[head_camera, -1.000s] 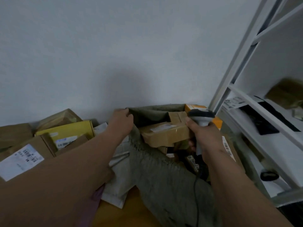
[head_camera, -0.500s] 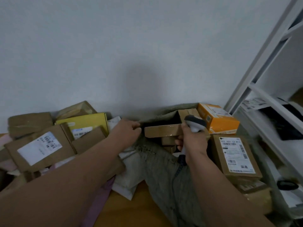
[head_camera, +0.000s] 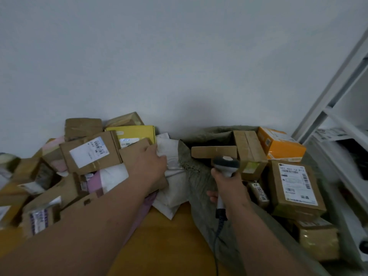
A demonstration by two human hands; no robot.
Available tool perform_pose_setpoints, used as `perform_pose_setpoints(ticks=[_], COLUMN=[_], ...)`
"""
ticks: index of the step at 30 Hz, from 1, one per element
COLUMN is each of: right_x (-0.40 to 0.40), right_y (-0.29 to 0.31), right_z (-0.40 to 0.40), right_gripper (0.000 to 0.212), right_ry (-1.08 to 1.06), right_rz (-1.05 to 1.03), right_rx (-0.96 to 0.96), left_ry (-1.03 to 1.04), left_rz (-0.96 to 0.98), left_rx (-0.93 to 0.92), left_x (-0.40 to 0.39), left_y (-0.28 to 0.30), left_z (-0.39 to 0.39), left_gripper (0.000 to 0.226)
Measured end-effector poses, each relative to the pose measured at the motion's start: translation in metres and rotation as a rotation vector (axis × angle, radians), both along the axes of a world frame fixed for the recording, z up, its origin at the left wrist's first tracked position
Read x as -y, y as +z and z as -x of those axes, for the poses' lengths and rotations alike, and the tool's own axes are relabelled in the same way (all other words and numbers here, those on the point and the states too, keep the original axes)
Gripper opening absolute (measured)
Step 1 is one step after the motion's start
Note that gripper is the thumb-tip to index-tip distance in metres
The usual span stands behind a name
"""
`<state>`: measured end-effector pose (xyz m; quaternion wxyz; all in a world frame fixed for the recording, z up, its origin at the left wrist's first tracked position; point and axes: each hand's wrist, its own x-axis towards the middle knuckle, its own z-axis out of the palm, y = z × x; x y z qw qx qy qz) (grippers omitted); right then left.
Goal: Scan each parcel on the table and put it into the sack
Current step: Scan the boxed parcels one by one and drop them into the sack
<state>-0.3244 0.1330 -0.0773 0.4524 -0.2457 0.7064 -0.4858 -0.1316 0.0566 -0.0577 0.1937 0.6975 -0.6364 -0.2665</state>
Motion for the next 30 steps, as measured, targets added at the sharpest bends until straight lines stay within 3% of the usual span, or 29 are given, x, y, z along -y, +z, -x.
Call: perform_pose_setpoints(ticks=[6, 10, 13, 19, 22, 27, 30], right_x=[-0.032, -0.051, -0.063, -0.079, -0.082, -0.081, -0.080], right_y=[-0.006, -0.011, -0.013, -0.009, -0.006, -0.024, -0.034], right_z=[-0.042, -0.072, -0.096, -0.160, -0.198, -0.257, -0.279], right_gripper=[0.041, 0.040, 0.024, 0.025, 0.020, 0.032, 0.019], right_ry=[0.080, 0.137, 0.207, 0.030, 0.051, 0.130, 0.169], right_rz=[0.015, 0.018, -0.021, 0.092, 0.176, 0.057, 0.045], right_rx=[-0.138, -0.195, -0.214, -0.305, -0.243, -0.118, -0.091], left_ry=[0.053, 0.032, 0.003, -0.004, 0.051, 0.216, 0.271], left_rz=[-0.017, -0.013, 0.007, 0.040, -0.003, -0.058, -0.092], left_rx=[-0.059, -0.079, -0.108, -0.162, -0.185, -0.269, -0.234], left_x=[-0.034, -0.039, -0.049, -0.074, -0.085, -0.096, -0.105], left_y=[-0.015, -0.018, -0.017, -0.023, -0.030, -0.037, -0.044], left_z=[-0.033, -0.052, -0.075, -0.158, -0.199, -0.261, -0.286], left_gripper=[0.054, 0.043, 0.042, 0.041, 0.040, 0.040, 0.042])
